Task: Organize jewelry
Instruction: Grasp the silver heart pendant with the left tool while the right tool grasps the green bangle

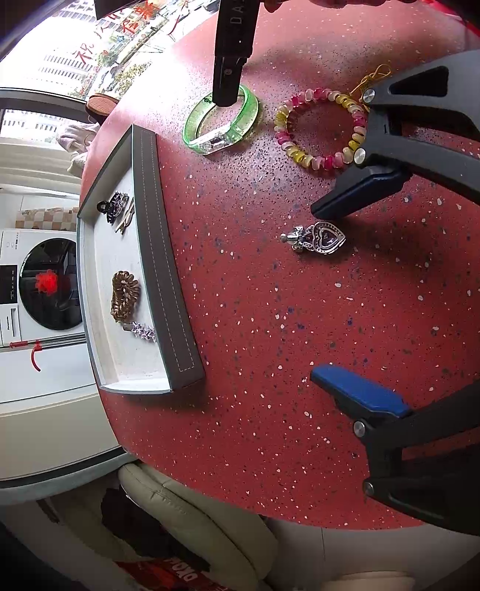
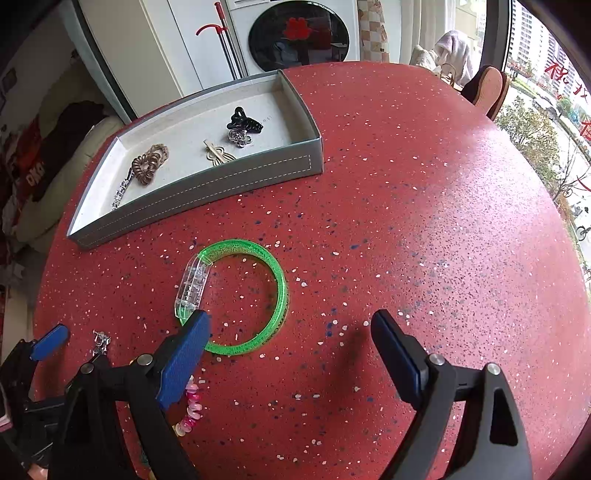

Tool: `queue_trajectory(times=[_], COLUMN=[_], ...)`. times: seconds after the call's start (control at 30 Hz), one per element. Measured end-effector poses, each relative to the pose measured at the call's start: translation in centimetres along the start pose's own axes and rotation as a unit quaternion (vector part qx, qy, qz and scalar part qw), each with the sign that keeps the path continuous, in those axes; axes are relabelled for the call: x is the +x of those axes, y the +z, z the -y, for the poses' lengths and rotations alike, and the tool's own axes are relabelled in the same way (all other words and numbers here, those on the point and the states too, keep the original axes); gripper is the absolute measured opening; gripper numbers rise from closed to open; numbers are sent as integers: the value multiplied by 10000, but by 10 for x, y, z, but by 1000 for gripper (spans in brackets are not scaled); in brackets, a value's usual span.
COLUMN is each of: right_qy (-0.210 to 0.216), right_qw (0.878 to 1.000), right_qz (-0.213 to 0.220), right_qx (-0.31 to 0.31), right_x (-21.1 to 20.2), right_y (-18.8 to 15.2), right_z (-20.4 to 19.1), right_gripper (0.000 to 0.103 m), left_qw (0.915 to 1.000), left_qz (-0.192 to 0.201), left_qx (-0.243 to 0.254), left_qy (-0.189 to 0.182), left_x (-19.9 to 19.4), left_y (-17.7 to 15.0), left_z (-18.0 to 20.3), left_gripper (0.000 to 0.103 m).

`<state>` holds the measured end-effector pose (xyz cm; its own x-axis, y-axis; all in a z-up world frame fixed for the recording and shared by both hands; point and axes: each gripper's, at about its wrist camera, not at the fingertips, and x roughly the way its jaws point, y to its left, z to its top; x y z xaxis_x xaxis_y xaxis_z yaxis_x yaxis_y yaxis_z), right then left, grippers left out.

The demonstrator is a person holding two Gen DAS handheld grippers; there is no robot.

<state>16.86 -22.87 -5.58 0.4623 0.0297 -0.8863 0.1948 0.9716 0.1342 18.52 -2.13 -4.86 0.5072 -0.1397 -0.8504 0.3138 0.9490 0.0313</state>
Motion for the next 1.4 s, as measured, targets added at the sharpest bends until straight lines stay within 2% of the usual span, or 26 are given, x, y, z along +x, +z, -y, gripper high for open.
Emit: queue_trajectory(times=[0.07, 0.17, 0.23, 0.3, 0.4, 0.5, 0.57, 0.6, 0.67, 0.73, 0.8, 0.83, 1.4], right_qy=[-52, -239, -430, -528, -482, -462, -436, -423, -399, -407, -376, -357, 15], right_qw=[10000, 9995, 9983, 9973, 9971, 9969, 9971, 9972, 9973, 9973, 9977, 9980, 9994], right_qz=[-24, -26, 19, 17, 30, 41, 37, 41, 36, 47, 56, 59, 237], right_qx=[-60, -222, -382, -511, -590, -629, -623, -615, -609, -604, -552, -527, -239], right_x=[4, 9, 9, 9, 7, 5, 4, 3, 4, 3, 3, 3, -17], right_y=[1, 2, 1, 0, 0, 0, 0, -1, 0, 0, -1, -1, -2], right_z=[-3, -9, -14, -18, -20, -22, -23, -23, -23, -24, -22, -21, -9], right_gripper=[90, 86, 76, 73, 63, 47, 40, 31, 25, 13, 8, 8, 8], left_qw=[10000, 9998, 9997, 9996, 9997, 9997, 9996, 9996, 9992, 9990, 9988, 9987, 9979], left_qz=[29, 29, 38, 46, 40, 23, 4, -1, -10, -25, -11, -23, 146], left_qx=[42, 147, 195, 230, 219, 220, 230, 232, 247, 279, 335, 329, 164], left_qy=[-83, -98, -157, -137, -134, -108, -136, -152, -308, -352, -343, -391, -601], left_x=[-1, -2, -3, -3, -4, -4, -4, -5, -6, -7, -8, -8, -21], left_y=[0, 0, 0, 0, 0, 0, -1, -1, -2, -2, -2, -3, 0], left_z=[3, 8, 10, 12, 12, 13, 13, 13, 14, 17, 20, 20, 9], left_gripper=[85, 79, 74, 73, 74, 74, 73, 73, 59, 52, 43, 36, 36])
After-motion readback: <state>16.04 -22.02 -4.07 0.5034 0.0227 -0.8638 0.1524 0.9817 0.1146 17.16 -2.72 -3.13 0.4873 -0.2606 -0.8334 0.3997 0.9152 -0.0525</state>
